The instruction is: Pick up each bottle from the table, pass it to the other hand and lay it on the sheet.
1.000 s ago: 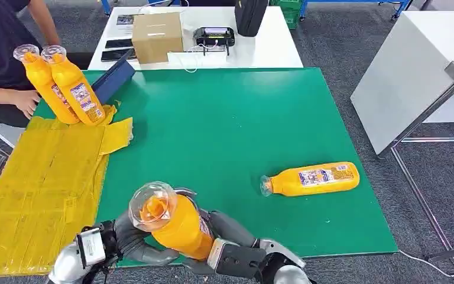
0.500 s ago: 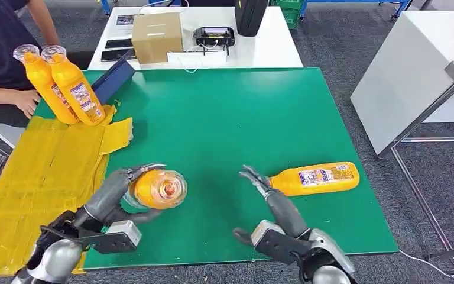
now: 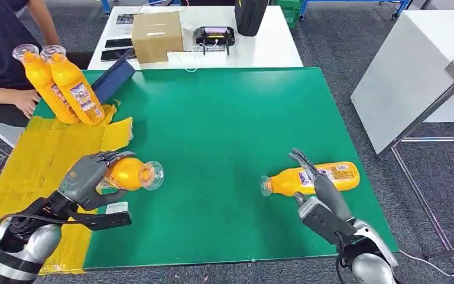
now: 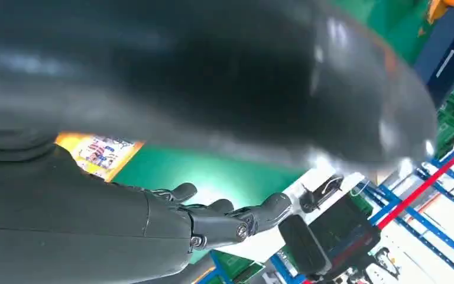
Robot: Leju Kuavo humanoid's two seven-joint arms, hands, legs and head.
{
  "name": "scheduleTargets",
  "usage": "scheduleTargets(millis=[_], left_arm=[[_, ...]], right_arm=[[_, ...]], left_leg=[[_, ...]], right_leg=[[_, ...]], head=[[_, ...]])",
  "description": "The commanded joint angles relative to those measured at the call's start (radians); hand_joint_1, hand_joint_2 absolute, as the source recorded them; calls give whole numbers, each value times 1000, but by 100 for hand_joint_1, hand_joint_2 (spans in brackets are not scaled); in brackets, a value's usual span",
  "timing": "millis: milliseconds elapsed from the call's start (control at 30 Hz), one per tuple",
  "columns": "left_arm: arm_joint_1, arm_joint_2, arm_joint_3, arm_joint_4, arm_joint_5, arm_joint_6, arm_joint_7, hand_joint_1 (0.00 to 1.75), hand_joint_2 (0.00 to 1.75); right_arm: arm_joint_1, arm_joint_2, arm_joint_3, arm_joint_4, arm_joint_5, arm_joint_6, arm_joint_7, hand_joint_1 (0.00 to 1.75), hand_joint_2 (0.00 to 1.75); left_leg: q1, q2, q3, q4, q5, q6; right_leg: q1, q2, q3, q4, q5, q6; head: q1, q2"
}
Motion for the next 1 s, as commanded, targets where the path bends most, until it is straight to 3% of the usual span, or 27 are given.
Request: scheduleTargets(millis=[33,233,433,533,567,600,667,867,900,1000], left_arm=[[-134,114,-81,258,-266,26,89,175,175],[-250,159,-185,504,-292,-72,52,175,175],[-292,188,-295,519,-199,-198,-2,175,175],[-307,190,-340,525,-176,-210,-4,175,175],[-297,175,-333,526,-161,-188,-7,0,175],[-282,138,-317,538,-158,-178,16,0,0],[-284,123,-336,542,-160,-176,18,0,0],[-263,126,-300,500,-95,-170,-10,0,0],[-255,118,-288,491,-89,-166,-13,0,0],[-237,53,-259,490,-170,-63,47,0,0]], right_arm=[[-42,-65,-90,47,-20,16,14,0,0],[-28,-93,-156,58,-22,66,6,0,0],[-33,-96,-158,97,13,69,5,0,0],[-61,-79,-139,117,123,10,-14,0,0],[-74,-59,-131,120,179,-26,-19,0,0],[-74,-15,-130,113,251,-89,-64,0,0],[-73,4,-116,120,242,-56,-24,0,0],[-93,-100,-106,167,316,-15,-28,0,0],[-99,-104,-107,175,357,-14,-23,0,175],[-136,-114,-96,248,435,15,14,0,175]], left_leg=[[0,-2,1,0,0,-1],[0,-3,2,-1,2,-1],[0,-2,1,-1,1,-1],[0,-3,2,-1,1,-1],[0,-2,1,-1,2,-1],[0,-3,2,-1,2,-1],[-1,-2,3,-2,2,-1],[-1,-4,2,-1,1,-1],[-1,-2,2,-1,1,-1],[-1,-2,2,-1,2,-1]], right_leg=[[-1,1,1,1,0,-1],[-1,0,1,1,0,-1],[0,1,1,2,0,-1],[-1,2,2,2,-1,-1],[0,2,1,2,0,-1],[-1,3,2,2,0,-1],[-1,3,3,1,0,-1],[-2,2,2,3,-1,-1],[-1,2,1,2,0,-1],[-2,2,2,1,0,-1]], head=[[0,0],[0,0],[0,0],[0,0],[0,0],[0,0],[0,0],[0,0],[0,0],[0,0]])
